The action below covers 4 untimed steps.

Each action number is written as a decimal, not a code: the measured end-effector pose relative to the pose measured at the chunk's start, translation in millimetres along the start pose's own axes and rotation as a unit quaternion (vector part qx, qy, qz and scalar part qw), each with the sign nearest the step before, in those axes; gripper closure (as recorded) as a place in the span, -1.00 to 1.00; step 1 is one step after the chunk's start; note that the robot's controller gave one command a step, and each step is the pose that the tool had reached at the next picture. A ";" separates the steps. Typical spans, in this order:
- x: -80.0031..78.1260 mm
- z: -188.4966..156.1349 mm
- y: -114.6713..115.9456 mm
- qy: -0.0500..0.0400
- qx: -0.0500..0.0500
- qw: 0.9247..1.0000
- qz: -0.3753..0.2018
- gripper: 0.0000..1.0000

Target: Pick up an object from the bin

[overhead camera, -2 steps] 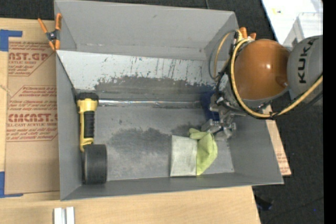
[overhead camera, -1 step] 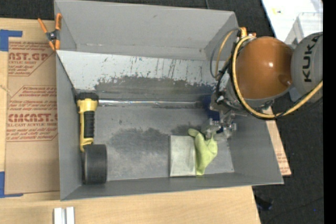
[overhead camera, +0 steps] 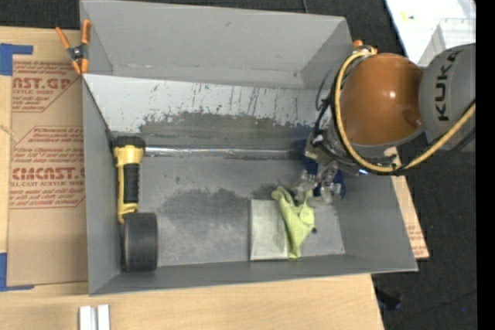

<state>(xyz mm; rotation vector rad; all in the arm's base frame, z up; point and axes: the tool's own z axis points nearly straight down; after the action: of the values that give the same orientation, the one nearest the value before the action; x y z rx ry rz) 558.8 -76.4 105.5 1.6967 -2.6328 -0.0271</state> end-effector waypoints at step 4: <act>-10.2 -2.5 74.7 -0.001 -0.002 0.998 0.056 1.00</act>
Offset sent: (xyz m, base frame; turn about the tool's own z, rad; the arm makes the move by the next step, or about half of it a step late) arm 0.0089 0.0051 -0.0355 0.0376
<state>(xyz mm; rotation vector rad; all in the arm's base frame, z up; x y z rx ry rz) 495.0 -36.3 109.5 1.5450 -2.7226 -0.0340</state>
